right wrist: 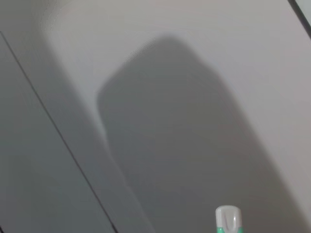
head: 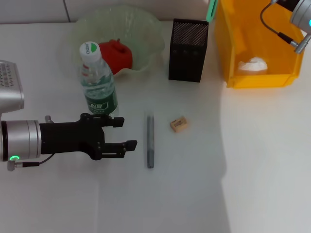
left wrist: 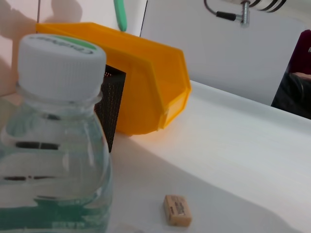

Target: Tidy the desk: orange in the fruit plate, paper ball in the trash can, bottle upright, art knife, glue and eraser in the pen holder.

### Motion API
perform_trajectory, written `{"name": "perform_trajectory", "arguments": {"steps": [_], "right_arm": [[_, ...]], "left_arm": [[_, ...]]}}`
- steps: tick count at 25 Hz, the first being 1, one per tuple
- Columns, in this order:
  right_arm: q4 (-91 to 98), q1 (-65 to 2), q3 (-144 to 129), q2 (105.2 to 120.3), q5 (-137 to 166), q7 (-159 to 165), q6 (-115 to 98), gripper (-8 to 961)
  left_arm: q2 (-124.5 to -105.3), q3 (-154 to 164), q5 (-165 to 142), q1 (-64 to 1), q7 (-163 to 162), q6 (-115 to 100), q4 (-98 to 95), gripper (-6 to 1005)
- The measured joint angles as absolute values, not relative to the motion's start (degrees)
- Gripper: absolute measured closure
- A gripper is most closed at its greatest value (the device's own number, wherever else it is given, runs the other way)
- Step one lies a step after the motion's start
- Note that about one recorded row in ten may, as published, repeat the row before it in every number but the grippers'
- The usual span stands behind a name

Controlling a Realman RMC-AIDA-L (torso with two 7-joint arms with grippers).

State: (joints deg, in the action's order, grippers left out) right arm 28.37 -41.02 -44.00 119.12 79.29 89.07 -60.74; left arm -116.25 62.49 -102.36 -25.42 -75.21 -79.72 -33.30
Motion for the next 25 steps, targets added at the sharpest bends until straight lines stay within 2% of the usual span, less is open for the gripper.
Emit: {"name": "perform_trajectory", "arguments": {"steps": [7,18,23,25], "right_arm": [[23.66,-44.05,-45.37,119.14,80.05,87.27,-54.86,649],[26.81,-40.31,-46.02,118.88,79.83,87.72,-60.99,601],[39.21,-32.80,-45.75,118.78,79.77,93.55,-69.89,355],[41.35,-31.78,-45.87,118.48,80.30,95.18,-71.27,278]], "left_arm": [[-116.35,62.49,-102.32,-25.40,-75.67,-80.31,-33.31,229],[-116.24,62.49,-102.47,-25.40,-75.72,-80.21,-33.31,229],[-116.20,62.49,-102.41,-25.22,-75.75,-80.41,-33.33,229],[-116.09,62.49,-102.26,-25.00,-75.77,-80.90,-33.40,229]]}}
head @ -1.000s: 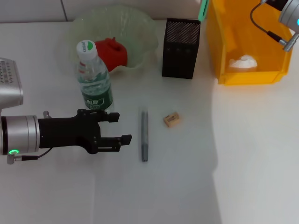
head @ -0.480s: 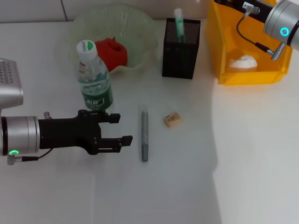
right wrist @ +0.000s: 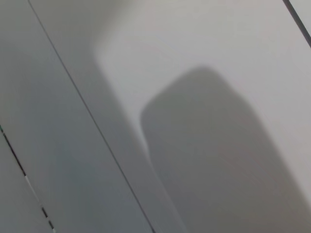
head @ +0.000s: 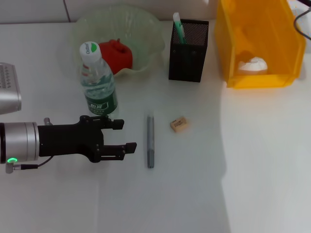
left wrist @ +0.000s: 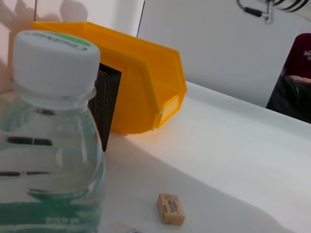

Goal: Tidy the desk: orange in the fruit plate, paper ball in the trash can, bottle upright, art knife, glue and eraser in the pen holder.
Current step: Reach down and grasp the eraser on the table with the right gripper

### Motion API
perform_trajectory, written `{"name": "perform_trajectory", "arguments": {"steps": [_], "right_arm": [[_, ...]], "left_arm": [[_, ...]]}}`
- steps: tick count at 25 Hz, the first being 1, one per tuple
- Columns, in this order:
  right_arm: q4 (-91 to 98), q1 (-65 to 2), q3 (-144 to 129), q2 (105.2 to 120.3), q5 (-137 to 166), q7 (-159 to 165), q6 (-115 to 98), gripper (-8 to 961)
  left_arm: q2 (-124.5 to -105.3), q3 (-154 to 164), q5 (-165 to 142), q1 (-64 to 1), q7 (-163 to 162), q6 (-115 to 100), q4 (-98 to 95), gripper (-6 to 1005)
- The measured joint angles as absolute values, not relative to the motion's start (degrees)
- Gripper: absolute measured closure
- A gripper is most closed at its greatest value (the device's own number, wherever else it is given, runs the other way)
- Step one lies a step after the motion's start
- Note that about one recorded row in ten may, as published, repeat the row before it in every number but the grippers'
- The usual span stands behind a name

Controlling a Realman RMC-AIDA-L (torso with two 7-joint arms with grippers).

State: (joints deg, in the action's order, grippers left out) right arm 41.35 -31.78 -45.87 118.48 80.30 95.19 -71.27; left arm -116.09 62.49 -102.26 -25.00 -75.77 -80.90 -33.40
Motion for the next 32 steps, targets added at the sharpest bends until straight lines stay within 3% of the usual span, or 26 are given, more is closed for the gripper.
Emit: {"name": "perform_trajectory", "arguments": {"steps": [3,8,13,15,21,32], "right_arm": [[53.93,-30.14,-45.66,116.43,92.04,108.14,-81.08,162],[69.84,-31.70,-45.38,115.97,109.35,121.29,-91.98,142],[80.39,-38.96,-50.53,115.78,128.59,129.75,-105.68,138],[80.48,-42.09,-53.91,116.01,134.93,130.47,-107.93,138],[77.19,-46.33,-67.44,118.92,147.64,130.20,-103.40,139],[60.90,-50.46,-83.46,119.58,148.07,129.82,-84.07,138]], "left_arm": [[-115.98,62.49,-102.21,-24.96,-75.82,-81.35,-33.45,229],[-115.65,62.49,-102.40,-24.94,-76.49,-82.44,-34.39,229],[-115.14,62.55,-102.57,-24.84,-77.31,-83.52,-35.42,229],[-115.02,62.56,-102.59,-24.85,-77.33,-84.17,-35.89,229],[-114.62,62.56,-103.87,-25.05,-78.95,-84.75,-36.92,229],[-114.89,62.49,-104.25,-24.47,-80.23,-84.77,-38.59,229]]}}
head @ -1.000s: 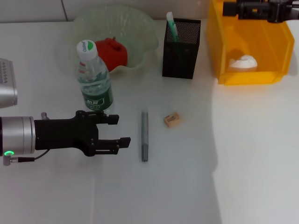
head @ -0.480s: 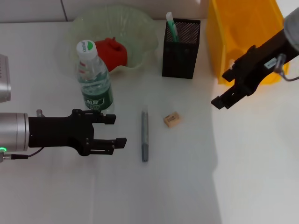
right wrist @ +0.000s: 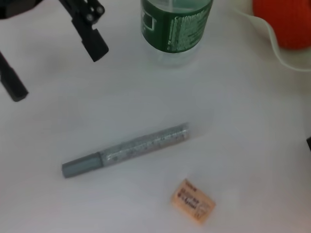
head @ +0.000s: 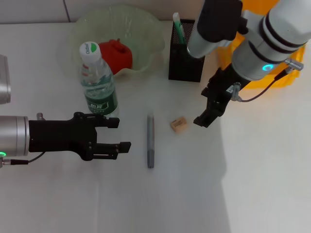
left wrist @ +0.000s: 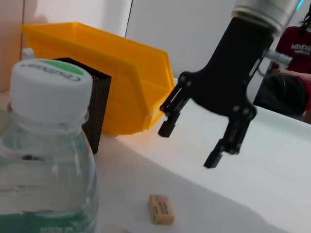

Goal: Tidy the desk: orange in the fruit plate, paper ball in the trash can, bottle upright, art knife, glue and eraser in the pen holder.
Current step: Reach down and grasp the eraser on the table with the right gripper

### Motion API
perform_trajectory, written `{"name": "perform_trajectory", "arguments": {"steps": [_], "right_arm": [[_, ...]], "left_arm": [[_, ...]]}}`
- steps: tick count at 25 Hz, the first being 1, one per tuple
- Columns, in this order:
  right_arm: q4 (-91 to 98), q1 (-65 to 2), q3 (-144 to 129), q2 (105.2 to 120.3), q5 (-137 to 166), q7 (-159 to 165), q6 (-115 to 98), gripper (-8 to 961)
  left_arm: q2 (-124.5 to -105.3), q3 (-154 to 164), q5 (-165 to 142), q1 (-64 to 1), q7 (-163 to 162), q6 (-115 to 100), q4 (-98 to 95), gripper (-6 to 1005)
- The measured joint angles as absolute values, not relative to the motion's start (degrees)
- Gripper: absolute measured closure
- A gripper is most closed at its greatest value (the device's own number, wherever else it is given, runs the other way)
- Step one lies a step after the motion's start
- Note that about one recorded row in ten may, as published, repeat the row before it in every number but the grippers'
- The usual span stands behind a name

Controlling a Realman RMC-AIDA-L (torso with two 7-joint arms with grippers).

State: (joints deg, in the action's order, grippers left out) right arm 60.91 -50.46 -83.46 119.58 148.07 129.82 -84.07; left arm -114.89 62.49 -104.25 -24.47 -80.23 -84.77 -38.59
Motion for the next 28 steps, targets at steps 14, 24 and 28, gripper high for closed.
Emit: {"name": "perform_trajectory", "arguments": {"steps": [14,24,28], "right_arm": [[48.12,-53.60,-87.03,119.74,138.63,125.38,-73.00,140],[44.74,-53.58,-93.28,119.83,135.84,125.36,-66.60,142],[44.30,-53.61,-93.67,119.88,135.67,125.36,-65.56,161]], "left_arm": [[-115.19,62.49,-104.24,-24.87,-80.97,-84.52,-38.58,229],[-115.58,62.49,-104.23,-24.46,-80.97,-84.29,-38.65,229],[-115.58,62.49,-104.22,-24.30,-80.96,-84.28,-38.67,229]]}}
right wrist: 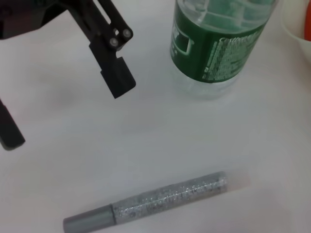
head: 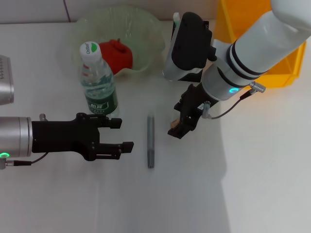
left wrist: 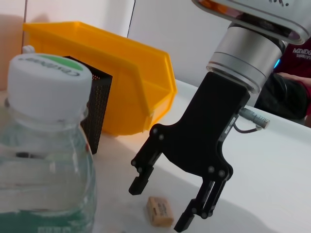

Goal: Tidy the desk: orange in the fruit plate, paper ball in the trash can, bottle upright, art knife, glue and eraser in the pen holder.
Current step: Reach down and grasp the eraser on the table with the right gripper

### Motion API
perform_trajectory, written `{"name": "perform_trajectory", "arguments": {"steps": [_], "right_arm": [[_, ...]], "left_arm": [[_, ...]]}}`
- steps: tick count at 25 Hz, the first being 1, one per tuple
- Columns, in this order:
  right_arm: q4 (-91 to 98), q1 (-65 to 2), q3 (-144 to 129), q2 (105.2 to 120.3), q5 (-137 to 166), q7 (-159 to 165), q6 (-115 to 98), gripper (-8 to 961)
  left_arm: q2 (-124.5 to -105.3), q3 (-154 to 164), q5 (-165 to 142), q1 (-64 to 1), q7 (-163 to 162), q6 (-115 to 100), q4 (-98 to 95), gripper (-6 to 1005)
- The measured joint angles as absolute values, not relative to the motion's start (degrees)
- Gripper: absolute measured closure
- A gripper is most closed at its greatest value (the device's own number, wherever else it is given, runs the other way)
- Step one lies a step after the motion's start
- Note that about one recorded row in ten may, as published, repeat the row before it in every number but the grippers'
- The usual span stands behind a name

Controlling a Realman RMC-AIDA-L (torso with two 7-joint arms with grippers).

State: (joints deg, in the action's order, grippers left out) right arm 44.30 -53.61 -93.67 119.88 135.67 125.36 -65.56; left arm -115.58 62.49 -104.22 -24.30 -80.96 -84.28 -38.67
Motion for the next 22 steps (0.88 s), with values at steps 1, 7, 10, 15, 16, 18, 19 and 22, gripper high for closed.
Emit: {"name": "perform_trajectory", "arguments": {"steps": [1,7,10,15,16,18,19,22], "right_arm": [[44.13,-53.60,-93.69,119.88,135.63,125.36,-65.47,171],[43.50,-53.61,-94.44,119.88,135.52,125.70,-65.07,327],[43.50,-53.51,-94.49,119.88,135.52,125.75,-65.06,420],[43.50,-53.49,-94.49,119.88,135.52,125.83,-65.35,453],[43.50,-53.50,-94.49,119.88,135.52,125.86,-65.43,459],[43.50,-53.49,-94.48,119.88,135.53,125.90,-65.55,473],[43.55,-53.46,-94.48,119.88,135.56,125.91,-65.65,479],[43.79,-53.34,-94.49,119.89,135.82,126.25,-66.10,502]], "left_arm": [[-115.58,62.49,-104.19,-24.28,-80.95,-84.29,-38.67,229],[-115.70,62.49,-104.07,-24.25,-80.91,-84.40,-38.71,229],[-115.76,62.49,-104.01,-24.25,-80.92,-84.50,-38.96,229],[-115.86,62.49,-103.88,-24.25,-80.94,-84.63,-39.24,229],[-115.85,62.49,-103.86,-24.26,-80.95,-84.62,-39.27,229],[-115.85,62.49,-103.83,-24.25,-80.95,-84.60,-39.29,229],[-115.85,62.49,-103.82,-24.26,-80.95,-84.58,-39.29,229],[-115.84,62.49,-103.81,-24.26,-80.95,-84.50,-39.29,229]]}}
